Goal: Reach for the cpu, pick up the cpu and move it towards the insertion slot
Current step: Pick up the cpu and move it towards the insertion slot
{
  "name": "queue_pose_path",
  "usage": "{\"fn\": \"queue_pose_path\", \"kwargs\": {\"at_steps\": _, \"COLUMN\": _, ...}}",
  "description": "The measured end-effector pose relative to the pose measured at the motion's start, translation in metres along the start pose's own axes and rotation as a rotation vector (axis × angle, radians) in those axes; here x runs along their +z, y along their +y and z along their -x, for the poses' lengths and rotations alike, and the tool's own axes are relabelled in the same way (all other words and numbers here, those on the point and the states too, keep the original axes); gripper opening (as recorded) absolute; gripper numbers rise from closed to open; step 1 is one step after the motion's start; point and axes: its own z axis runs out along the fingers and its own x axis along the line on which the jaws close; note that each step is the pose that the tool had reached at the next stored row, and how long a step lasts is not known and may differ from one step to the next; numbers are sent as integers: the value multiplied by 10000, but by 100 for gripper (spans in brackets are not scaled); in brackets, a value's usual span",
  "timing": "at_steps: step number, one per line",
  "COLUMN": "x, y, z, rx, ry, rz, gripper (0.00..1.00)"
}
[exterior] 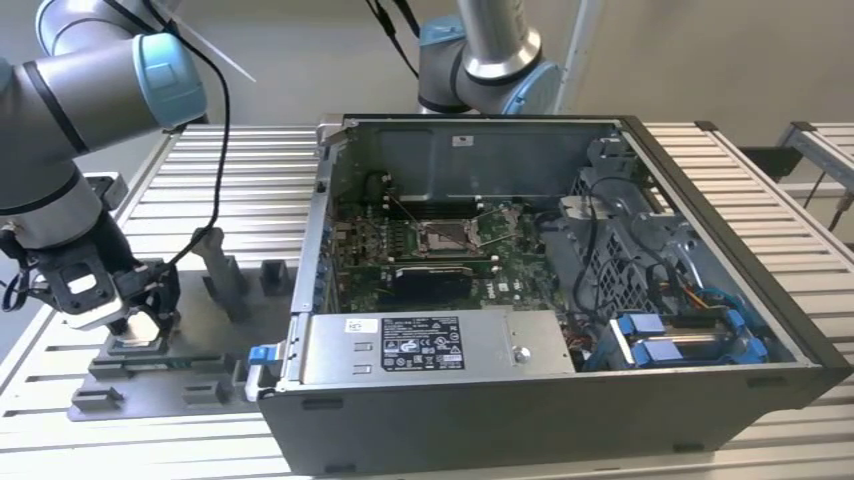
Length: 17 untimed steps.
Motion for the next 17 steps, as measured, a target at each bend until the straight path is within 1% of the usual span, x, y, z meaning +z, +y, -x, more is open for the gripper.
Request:
{"fn": "queue_pose_path", "kwargs": {"at_steps": 1, "x": 0, "y": 0, "z": 0, "rx": 0, "ry": 1, "rz": 0, "gripper": 100}}
{"fn": "queue_pose_path", "kwargs": {"at_steps": 2, "x": 0, "y": 0, "z": 0, "rx": 0, "ry": 3, "rz": -1, "gripper": 0}}
{"fn": "queue_pose_path", "kwargs": {"at_steps": 17, "x": 5, "y": 0, "z": -1, "rx": 0, "ry": 0, "rz": 0, "gripper": 0}}
